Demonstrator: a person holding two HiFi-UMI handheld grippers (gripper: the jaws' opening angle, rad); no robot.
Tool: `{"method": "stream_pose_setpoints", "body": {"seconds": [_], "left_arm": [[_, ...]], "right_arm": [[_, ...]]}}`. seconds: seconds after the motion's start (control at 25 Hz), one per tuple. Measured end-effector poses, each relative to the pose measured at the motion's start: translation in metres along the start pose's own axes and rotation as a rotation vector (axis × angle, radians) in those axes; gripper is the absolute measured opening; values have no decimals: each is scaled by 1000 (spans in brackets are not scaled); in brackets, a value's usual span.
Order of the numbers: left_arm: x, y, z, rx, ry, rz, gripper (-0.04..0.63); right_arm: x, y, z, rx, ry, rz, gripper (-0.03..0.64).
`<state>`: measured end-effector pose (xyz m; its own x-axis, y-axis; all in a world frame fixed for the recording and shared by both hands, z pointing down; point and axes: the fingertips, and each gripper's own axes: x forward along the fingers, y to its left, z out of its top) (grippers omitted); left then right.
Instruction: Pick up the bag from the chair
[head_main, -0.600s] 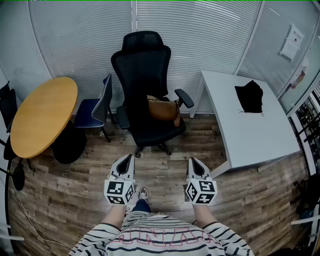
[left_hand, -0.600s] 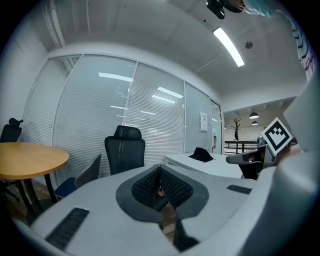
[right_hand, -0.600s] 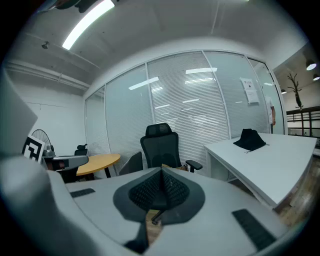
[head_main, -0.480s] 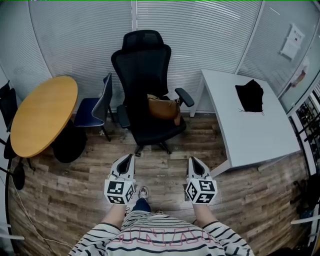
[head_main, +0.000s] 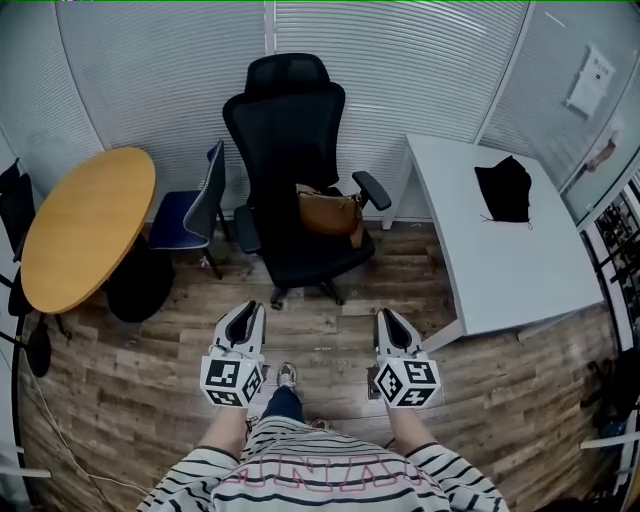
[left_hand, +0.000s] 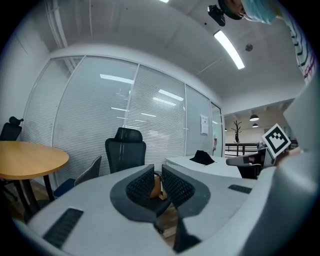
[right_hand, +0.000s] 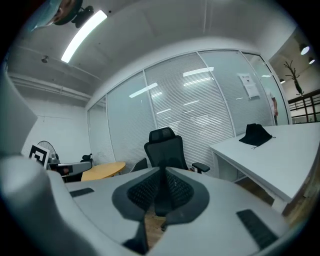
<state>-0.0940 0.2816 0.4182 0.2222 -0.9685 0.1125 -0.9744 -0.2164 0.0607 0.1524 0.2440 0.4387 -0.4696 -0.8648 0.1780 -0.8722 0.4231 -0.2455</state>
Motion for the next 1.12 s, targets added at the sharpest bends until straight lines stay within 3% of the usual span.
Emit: {"method": "stream_pose_setpoints", "body": {"seconds": [0.2, 0.32, 0.48, 0.84, 1.12], "left_arm": [[37, 21, -7, -23, 26, -29, 34], [67, 31, -11, -33, 55, -63, 112], [105, 52, -7, -21, 75, -95, 118], [178, 114, 4, 5, 108, -149, 120], [221, 137, 3, 16, 123, -224, 120]], "right_arm": [[25, -6, 5, 24, -15, -2, 40], [50, -13, 8, 37, -3, -17, 109], [88, -18, 13, 51, 5, -39, 141], [177, -14, 24, 86, 4, -94, 149], [218, -13, 25, 96, 8, -156, 149]]}}
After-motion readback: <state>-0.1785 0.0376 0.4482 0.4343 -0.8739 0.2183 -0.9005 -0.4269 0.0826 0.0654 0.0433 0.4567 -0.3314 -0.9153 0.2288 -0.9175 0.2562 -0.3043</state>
